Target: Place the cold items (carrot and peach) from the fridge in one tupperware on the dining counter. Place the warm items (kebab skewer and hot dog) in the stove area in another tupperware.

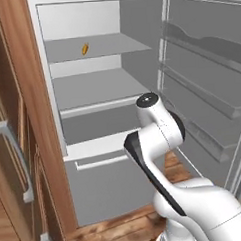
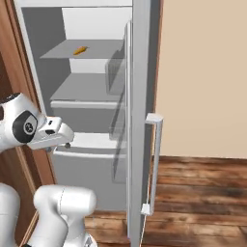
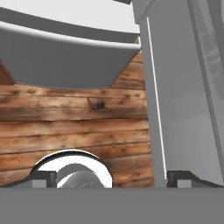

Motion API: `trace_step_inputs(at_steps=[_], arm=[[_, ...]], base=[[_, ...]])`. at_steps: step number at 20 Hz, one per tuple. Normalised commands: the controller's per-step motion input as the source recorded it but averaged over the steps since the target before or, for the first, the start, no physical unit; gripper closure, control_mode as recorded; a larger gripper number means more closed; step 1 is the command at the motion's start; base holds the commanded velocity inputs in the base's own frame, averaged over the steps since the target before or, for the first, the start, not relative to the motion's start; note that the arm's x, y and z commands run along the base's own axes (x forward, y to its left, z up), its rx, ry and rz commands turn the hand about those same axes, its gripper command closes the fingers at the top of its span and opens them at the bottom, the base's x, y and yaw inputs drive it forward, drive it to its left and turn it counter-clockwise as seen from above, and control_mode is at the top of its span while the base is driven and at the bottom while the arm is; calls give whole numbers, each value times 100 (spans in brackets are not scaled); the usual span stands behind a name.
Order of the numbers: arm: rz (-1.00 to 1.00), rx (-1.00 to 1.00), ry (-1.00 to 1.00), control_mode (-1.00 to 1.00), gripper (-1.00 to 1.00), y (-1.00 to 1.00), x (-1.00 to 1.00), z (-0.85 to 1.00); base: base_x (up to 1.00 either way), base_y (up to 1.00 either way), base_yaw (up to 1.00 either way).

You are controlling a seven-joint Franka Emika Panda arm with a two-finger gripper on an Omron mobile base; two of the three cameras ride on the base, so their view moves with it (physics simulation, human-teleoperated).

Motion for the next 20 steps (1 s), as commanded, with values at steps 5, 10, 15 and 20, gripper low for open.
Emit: trace_step_inputs(at_steps=[5,10,15,20], arm=[[0,0,0,100,-100,0,0,0],[0,0,0,100,-100,0,0,0],[0,0,0,100,-100,0,0,0],[0,0,0,100,-100,0,0,0]], base=[[57,16,11],[58,20,5],[46,27,2],[39,40,0]])
